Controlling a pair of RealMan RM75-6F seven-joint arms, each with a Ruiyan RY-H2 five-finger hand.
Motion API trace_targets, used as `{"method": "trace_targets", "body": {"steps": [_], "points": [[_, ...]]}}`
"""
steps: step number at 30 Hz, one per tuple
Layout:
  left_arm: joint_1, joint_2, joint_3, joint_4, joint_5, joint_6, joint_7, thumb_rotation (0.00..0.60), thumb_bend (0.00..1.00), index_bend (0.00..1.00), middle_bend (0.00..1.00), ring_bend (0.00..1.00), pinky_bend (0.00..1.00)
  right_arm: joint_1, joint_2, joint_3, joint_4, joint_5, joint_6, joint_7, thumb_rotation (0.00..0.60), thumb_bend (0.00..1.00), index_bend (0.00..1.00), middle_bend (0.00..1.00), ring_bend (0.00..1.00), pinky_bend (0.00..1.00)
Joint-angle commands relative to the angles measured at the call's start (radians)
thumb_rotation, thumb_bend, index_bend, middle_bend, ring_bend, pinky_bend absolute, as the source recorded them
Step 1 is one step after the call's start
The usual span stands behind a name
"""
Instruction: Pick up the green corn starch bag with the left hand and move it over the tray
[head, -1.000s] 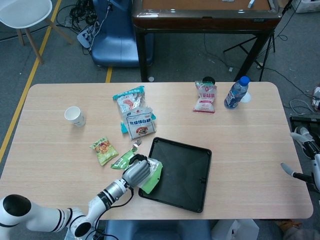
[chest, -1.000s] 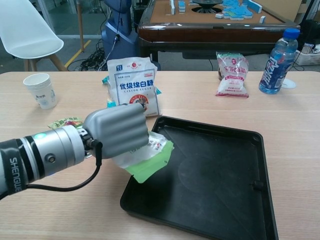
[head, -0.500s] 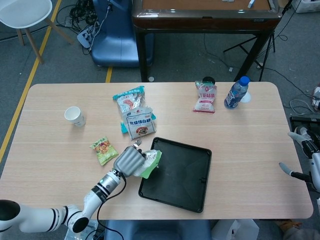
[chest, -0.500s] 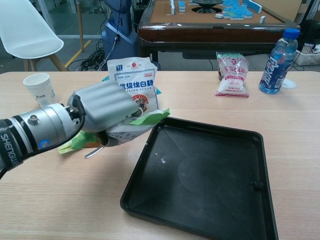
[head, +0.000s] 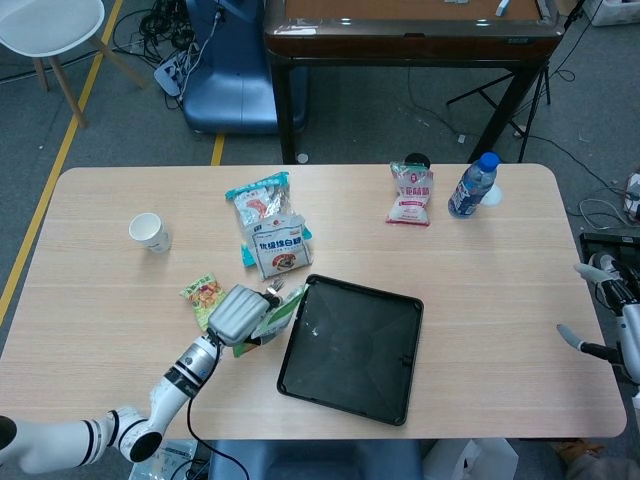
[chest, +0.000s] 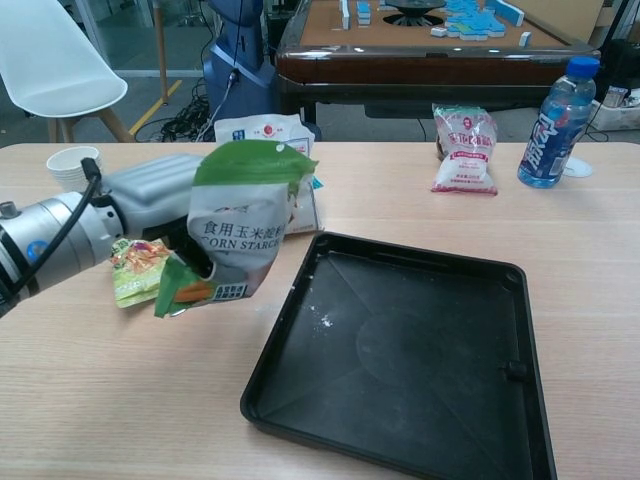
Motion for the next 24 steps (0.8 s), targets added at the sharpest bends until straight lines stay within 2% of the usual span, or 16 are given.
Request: {"method": "trace_targets", "body": {"steps": [1, 4, 12, 24], "points": [[0.037, -0.037, 0.032, 0.122, 0.131, 0.065, -0.199, 0.6, 0.43, 0.44, 0.65, 0.66, 0.91, 0.001, 0.001, 0.0, 0.0, 0.0, -0.001, -0.001, 0.6, 0.09, 0.24, 0.3, 0.12, 0.17], [0.044, -0.069, 0.049, 0.205, 0.181, 0.095, -0.29, 0.6, 0.4, 0.43, 0.65, 0.66, 0.91, 0.001, 0.001, 0.001, -0.001, 0.001, -0.001, -0.001, 0.6, 0.09, 0.24, 0.3, 0.12, 0.17], [0.051, -0.157, 0.077, 0.386, 0.248, 0.128, -0.434, 0.6, 0.34, 0.43, 0.64, 0.63, 0.88, -0.003, 0.001, 0.0, -0.002, 0.007, 0.0, -0.004, 0.6, 0.09, 0.24, 0.3, 0.12, 0.17], [0.035, -0.274, 0.099, 0.573, 0.319, 0.16, -0.532, 0.6, 0.31, 0.43, 0.63, 0.61, 0.83, -0.013, 0.001, -0.002, -0.004, 0.012, 0.012, -0.005, 0.6, 0.09, 0.24, 0.3, 0.12, 0.17]]}}
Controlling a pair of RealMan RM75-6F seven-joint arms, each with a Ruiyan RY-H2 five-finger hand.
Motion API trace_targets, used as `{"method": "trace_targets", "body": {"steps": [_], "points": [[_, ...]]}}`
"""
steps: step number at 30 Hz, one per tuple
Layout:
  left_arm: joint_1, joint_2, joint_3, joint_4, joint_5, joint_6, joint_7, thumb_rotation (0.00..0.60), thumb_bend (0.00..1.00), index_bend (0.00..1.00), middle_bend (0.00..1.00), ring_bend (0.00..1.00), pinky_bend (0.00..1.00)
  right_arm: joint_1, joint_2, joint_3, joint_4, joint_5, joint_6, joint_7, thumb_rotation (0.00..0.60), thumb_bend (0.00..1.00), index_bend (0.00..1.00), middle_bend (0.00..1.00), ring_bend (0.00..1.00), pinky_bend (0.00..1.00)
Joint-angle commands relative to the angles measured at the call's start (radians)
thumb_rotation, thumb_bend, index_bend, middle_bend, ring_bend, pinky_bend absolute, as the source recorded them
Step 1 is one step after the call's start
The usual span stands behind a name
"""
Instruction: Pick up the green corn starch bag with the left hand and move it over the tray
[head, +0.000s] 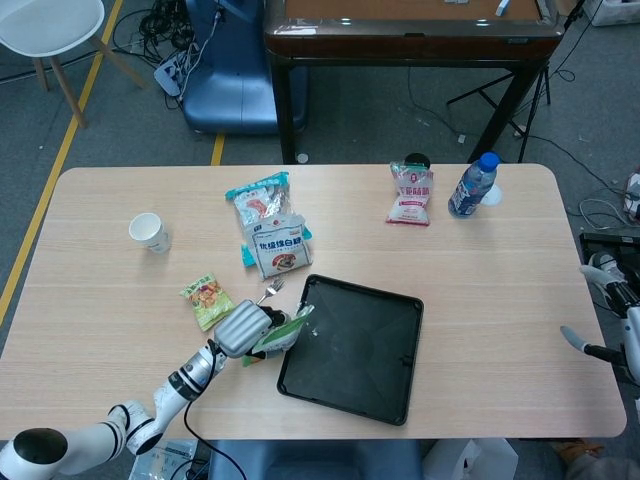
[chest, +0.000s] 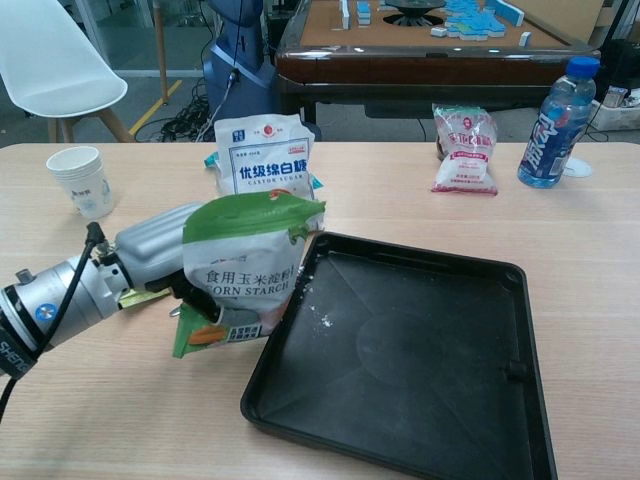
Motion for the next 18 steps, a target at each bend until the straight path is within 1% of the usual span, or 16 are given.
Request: {"method": "trace_targets", "body": {"steps": [1, 12, 18], "points": [[-0.007, -0.039, 0.0, 0.059, 0.014, 0.013, -0.041, 0.6, 0.31, 0.43, 0.63, 0.61, 0.83, -0.002, 0.001, -0.001, -0.001, 0.002, 0.001, -0.001, 0.6, 0.09, 0.24, 0.3, 0.12, 0.17], [-0.009, -0.093, 0.014, 0.186, 0.038, 0.048, -0.136, 0.6, 0.31, 0.42, 0.63, 0.61, 0.83, -0.003, 0.002, 0.002, -0.01, 0.007, -0.001, -0.012, 0.6, 0.09, 0.24, 0.3, 0.12, 0.17], [-0.005, -0.1, 0.016, 0.214, 0.034, 0.055, -0.171, 0.6, 0.3, 0.42, 0.63, 0.61, 0.83, -0.002, 0.004, 0.003, -0.016, 0.008, -0.002, -0.019, 0.6, 0.09, 0.24, 0.3, 0.12, 0.17]]}}
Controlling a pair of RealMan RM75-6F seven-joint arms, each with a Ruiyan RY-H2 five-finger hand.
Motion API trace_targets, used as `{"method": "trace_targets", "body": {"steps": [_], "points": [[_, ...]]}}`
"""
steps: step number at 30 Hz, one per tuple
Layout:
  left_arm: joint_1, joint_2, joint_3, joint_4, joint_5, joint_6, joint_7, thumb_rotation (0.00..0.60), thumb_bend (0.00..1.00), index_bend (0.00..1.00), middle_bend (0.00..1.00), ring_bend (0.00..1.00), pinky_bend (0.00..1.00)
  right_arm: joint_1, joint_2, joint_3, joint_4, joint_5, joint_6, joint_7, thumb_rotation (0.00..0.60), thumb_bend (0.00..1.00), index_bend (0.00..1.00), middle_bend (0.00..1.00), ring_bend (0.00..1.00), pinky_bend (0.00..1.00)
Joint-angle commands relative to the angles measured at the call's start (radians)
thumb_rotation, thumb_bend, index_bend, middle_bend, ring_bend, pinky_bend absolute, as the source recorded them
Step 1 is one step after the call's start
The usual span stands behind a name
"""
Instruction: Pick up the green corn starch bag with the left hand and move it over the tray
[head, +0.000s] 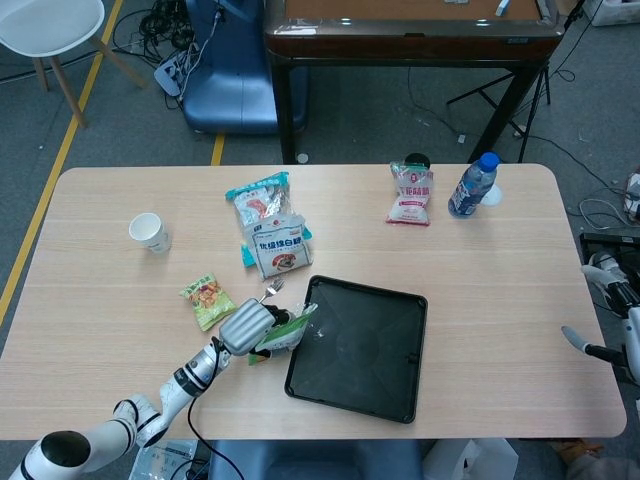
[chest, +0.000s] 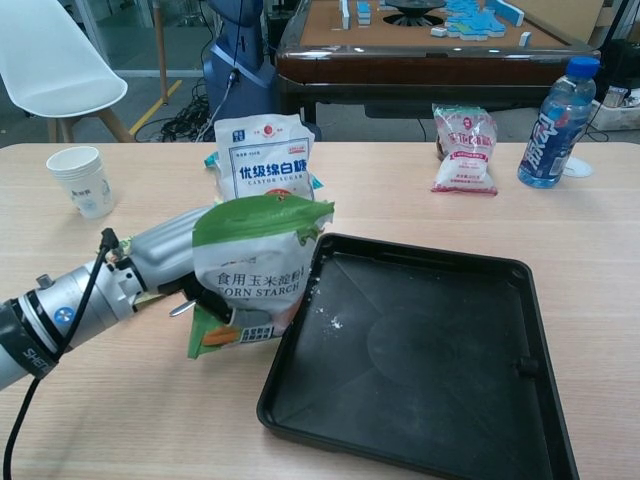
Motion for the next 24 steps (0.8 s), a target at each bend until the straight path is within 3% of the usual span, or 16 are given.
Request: {"method": "trace_targets", "body": {"steps": [1, 10, 13, 16, 24], "points": [[0.004, -0.007, 0.007, 0.012, 0.002, 0.002, -0.006, 0.6, 0.3, 0.42, 0.63, 0.6, 0.83, 0.0, -0.001, 0.0, -0.001, 0.001, 0.0, -0.002, 0.6, 0.09, 0.24, 0.3, 0.12, 0.17], [0.004, -0.037, 0.021, 0.05, 0.005, -0.015, -0.018, 0.6, 0.26, 0.34, 0.54, 0.49, 0.75, -0.004, 0.0, 0.0, -0.001, 0.001, 0.005, -0.001, 0.6, 0.09, 0.24, 0.3, 0.12, 0.17], [0.001, -0.033, 0.024, 0.044, 0.003, -0.031, -0.015, 0.6, 0.23, 0.27, 0.45, 0.42, 0.7, -0.005, -0.002, 0.0, 0.002, 0.003, 0.004, 0.001, 0.6, 0.09, 0.24, 0.3, 0.12, 0.17], [-0.001, -0.018, 0.025, 0.017, 0.0, -0.041, -0.008, 0.6, 0.18, 0.13, 0.29, 0.3, 0.6, -0.006, -0.004, 0.0, 0.006, 0.003, 0.006, 0.006, 0.6, 0.09, 0.24, 0.3, 0.12, 0.17], [-0.003, 0.047, 0.018, -0.1, -0.023, -0.084, 0.026, 0.6, 0.16, 0.0, 0.14, 0.2, 0.49, -0.009, -0.007, 0.001, 0.014, 0.002, 0.01, 0.016, 0.6, 0.09, 0.24, 0.31, 0.12, 0.17]]}}
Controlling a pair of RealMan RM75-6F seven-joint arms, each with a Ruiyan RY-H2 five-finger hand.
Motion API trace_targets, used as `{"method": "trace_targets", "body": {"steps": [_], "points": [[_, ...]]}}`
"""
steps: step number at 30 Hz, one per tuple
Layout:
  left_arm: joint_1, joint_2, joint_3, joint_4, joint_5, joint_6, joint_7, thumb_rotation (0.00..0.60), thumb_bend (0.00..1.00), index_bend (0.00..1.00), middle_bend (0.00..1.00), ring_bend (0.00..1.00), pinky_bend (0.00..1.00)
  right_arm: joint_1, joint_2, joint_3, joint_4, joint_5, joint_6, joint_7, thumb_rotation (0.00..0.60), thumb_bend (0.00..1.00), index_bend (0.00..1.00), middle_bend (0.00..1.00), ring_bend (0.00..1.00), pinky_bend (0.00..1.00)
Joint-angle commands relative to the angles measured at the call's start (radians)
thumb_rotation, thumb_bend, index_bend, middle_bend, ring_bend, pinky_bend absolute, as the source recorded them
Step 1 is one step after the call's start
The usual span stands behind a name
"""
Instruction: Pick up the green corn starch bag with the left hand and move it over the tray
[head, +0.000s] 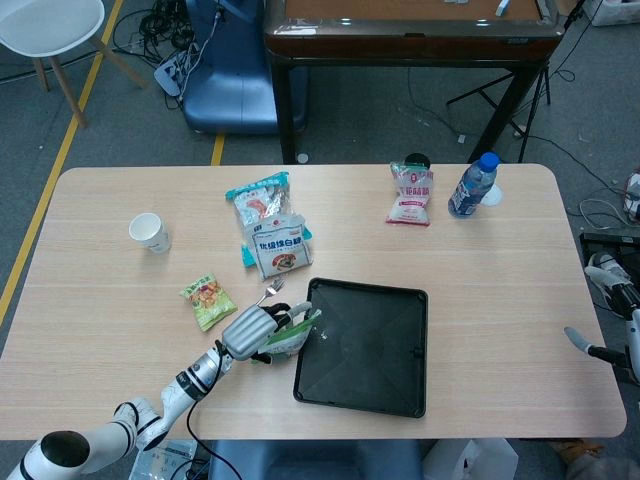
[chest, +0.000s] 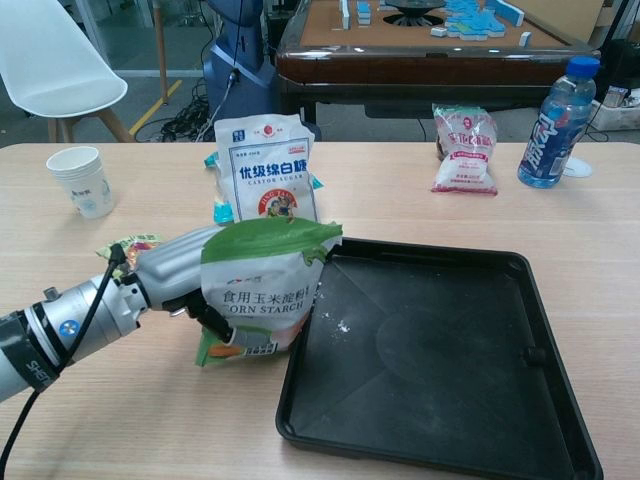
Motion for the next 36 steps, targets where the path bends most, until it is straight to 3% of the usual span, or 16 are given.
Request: {"method": "trace_targets", "body": {"steps": [1, 12, 25, 36], "points": [[-0.001, 0.042, -0.004, -0.067, -0.014, -0.025, 0.026, 0.6, 0.16, 0.0, 0.13, 0.19, 0.48, -0.001, -0.001, 0.0, 0.002, 0.0, 0.002, 0.002, 0.6, 0.09, 0.24, 0.31, 0.12, 0.17], [0.017, 0.168, -0.002, -0.26, -0.038, -0.056, 0.091, 0.6, 0.16, 0.01, 0.11, 0.16, 0.44, 0.002, -0.006, 0.001, 0.008, -0.003, -0.002, 0.009, 0.6, 0.09, 0.24, 0.31, 0.12, 0.17], [0.04, 0.274, 0.042, -0.397, 0.012, -0.027, 0.135, 0.6, 0.16, 0.13, 0.11, 0.16, 0.42, 0.006, -0.009, 0.002, 0.007, -0.007, -0.005, 0.008, 0.6, 0.09, 0.24, 0.31, 0.12, 0.17], [0.054, 0.314, 0.04, -0.483, 0.006, -0.045, 0.204, 0.6, 0.16, 0.14, 0.11, 0.16, 0.41, 0.005, -0.014, 0.002, 0.016, -0.006, -0.005, 0.018, 0.6, 0.09, 0.24, 0.31, 0.12, 0.17]]}}
